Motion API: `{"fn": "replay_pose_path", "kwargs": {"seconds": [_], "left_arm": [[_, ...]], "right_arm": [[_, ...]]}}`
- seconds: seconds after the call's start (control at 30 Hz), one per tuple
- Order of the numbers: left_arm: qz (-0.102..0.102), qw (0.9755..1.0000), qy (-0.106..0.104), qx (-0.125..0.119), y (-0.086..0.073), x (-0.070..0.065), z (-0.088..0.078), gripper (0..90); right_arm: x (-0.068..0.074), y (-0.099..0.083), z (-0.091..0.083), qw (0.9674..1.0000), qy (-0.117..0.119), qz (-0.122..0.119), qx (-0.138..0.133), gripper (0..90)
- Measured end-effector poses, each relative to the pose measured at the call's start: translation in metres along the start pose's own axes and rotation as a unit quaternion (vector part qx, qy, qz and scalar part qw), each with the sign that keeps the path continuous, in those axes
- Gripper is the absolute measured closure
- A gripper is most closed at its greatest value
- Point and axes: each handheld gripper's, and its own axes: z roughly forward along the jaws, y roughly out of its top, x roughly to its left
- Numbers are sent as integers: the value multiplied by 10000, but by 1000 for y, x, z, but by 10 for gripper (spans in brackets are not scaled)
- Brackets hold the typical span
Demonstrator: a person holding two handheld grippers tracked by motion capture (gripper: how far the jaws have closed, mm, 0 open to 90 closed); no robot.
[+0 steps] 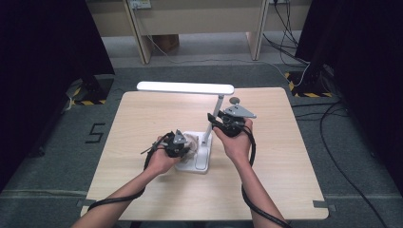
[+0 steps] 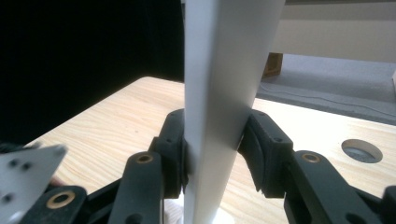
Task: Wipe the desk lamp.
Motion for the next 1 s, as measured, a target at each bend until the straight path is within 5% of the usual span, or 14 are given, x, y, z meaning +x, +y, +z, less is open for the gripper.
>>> {"fn": "replay_pose_path", "kwargs": {"seconds": [0.47,0.53,0.73,0.9,1.0], "left_arm": [[25,9991,-411,-101,-30,-28,-30,826],[52,9994,-326,-130,-30,-27,-35,831],[-277,9986,189,-398,-12,4,-27,836],[-520,9961,663,-261,10,39,4,837],[-655,9945,775,-242,15,54,22,836]], "right_arm": [[2,0,1,10000,-42,-18,21,623],[2,0,1,10000,-46,-21,15,621],[2,0,1,10000,-62,3,5,619],[2,-1,1,10000,-55,16,3,620],[2,-1,1,10000,-44,35,-4,619]]}}
